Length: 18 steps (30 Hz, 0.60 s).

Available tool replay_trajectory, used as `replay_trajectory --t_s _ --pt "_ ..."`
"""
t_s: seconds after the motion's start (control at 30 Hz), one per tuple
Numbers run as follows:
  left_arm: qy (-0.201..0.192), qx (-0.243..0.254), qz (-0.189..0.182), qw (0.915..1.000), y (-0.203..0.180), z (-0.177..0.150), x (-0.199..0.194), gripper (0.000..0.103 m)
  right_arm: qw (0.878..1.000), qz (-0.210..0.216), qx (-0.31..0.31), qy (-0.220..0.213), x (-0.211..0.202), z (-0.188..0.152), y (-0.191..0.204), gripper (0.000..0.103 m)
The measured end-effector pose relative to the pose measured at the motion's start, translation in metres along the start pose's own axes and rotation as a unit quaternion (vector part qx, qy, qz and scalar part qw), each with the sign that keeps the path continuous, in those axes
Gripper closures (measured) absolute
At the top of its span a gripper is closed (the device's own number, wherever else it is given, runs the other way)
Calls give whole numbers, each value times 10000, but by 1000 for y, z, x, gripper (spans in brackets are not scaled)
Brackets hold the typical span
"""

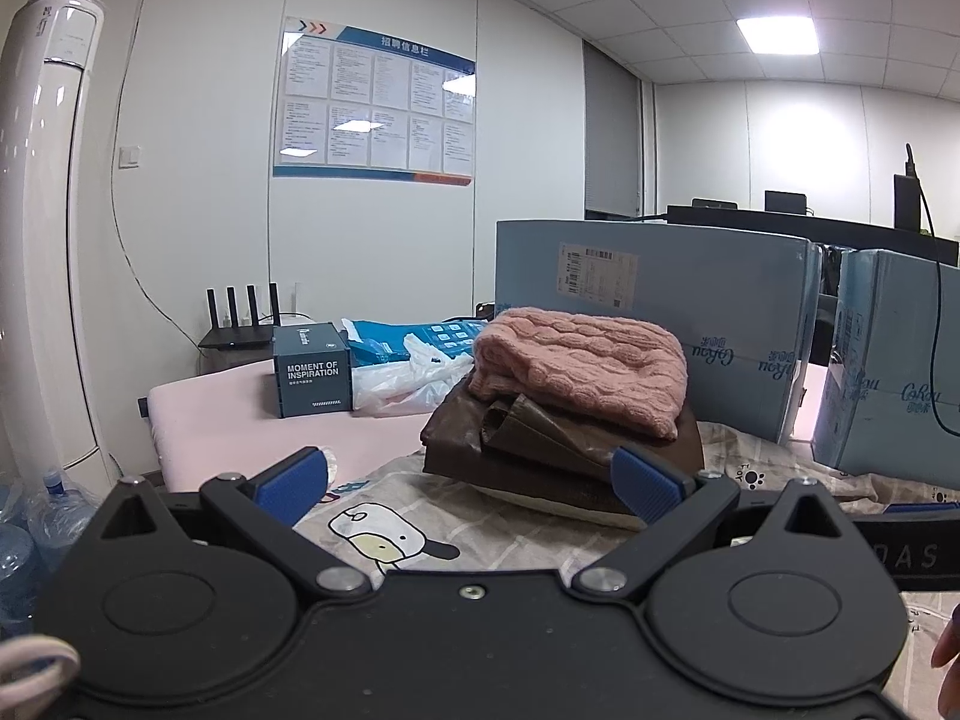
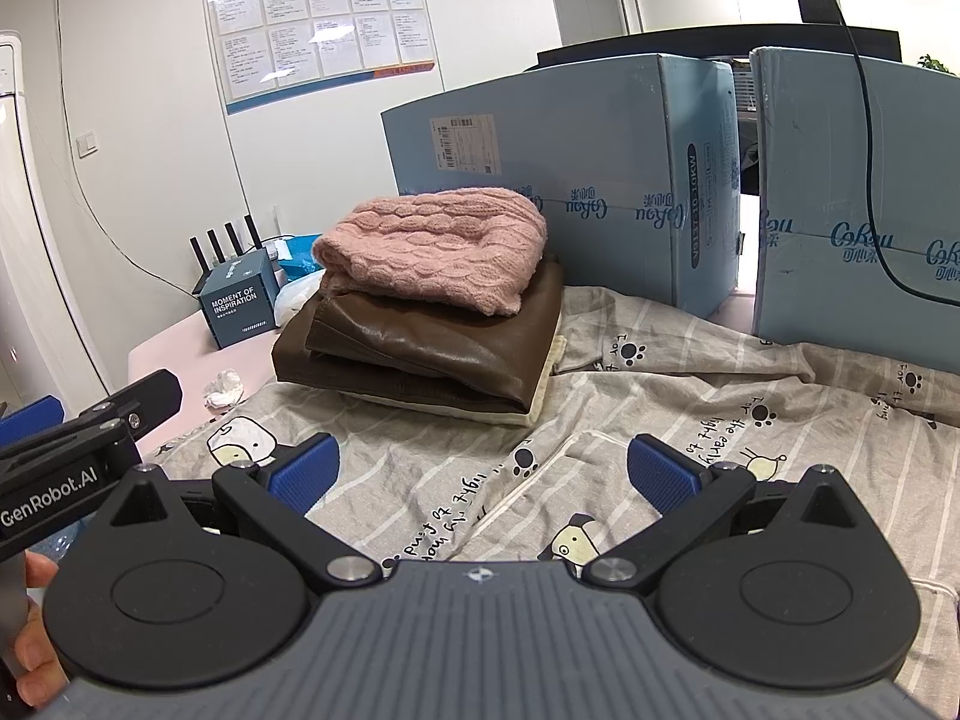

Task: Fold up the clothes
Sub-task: 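Move both grippers toward the pink knit sweater on the brown stack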

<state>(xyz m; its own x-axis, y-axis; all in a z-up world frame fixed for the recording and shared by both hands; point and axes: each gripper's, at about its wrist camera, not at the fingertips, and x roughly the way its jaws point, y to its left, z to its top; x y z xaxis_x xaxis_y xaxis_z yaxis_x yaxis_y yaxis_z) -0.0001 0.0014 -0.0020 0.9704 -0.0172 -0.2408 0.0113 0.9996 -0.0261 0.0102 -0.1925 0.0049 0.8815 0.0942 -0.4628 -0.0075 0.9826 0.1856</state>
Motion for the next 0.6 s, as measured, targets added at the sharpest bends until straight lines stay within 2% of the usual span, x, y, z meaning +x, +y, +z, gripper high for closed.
replay_trajectory --t_s 0.6 --pt "26 -108 -134 9998 -3 1 7 0 9999 -83 80 34 1 0 -7 0"
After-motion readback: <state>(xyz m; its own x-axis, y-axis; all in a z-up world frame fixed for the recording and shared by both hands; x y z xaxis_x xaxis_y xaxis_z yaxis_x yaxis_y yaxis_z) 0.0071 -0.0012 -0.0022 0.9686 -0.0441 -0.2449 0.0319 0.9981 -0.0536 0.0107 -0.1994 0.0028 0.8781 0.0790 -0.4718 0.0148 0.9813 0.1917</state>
